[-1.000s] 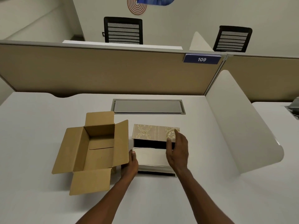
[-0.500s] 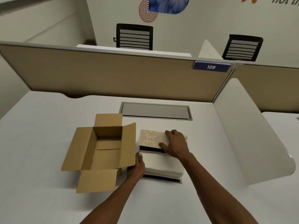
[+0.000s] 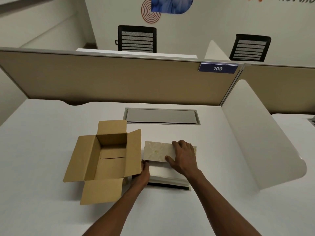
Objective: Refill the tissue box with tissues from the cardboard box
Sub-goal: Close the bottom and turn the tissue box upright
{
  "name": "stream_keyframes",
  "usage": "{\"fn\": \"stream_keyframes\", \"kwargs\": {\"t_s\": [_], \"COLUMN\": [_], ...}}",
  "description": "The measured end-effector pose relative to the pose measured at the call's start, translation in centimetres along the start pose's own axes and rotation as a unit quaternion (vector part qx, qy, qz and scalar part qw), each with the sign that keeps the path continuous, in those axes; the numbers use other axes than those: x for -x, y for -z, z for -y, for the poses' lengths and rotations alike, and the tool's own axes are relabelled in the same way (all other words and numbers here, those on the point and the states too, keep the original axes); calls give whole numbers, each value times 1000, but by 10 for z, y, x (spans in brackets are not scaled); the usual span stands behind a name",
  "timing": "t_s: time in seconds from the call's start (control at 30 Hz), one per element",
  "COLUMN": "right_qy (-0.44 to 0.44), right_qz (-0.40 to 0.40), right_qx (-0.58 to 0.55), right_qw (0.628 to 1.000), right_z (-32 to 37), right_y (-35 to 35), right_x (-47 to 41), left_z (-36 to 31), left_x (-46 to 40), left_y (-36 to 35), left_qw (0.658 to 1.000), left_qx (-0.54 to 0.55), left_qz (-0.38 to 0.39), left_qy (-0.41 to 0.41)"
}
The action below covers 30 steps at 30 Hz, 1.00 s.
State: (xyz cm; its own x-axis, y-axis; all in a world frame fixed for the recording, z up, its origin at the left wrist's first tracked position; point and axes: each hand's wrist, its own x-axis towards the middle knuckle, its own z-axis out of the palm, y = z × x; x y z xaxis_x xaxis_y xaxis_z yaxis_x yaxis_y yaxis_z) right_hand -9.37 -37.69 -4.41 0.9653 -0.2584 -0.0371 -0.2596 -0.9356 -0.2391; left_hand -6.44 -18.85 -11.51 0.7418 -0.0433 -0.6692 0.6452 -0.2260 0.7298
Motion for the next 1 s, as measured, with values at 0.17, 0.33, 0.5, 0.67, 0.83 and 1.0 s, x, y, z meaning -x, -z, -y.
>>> {"fn": "stream_keyframes", "kwargs": {"t_s": [0.17,0.33,0.5,0.67,0.83,1.0], "right_qy": [3,-1,8,9,25,15], "right_qz": [20,100,136,139,138,138], "right_qx": [10,5,14,-3,18,12], "right_qw": [1000,995,991,990,990,990], "right_z": [-3,2,-1,-6,-12,-23], "right_y": [12,21,21,17,16,20], "right_x": [-12,-30,-39,-42,-38,-29], "left_z": [12,32,26,24,25,26], "left_x": [15,28,36,29,27,26], "left_y": [14,12,0,-8,-12,-24], "left_qw": [992,974,978,967,958,950], "left_qx": [-55,-170,-155,-211,-250,-284], "left_qz": [-64,-92,-87,-94,-90,-81], "left_qy": [-99,-117,-113,-107,-108,-104]}}
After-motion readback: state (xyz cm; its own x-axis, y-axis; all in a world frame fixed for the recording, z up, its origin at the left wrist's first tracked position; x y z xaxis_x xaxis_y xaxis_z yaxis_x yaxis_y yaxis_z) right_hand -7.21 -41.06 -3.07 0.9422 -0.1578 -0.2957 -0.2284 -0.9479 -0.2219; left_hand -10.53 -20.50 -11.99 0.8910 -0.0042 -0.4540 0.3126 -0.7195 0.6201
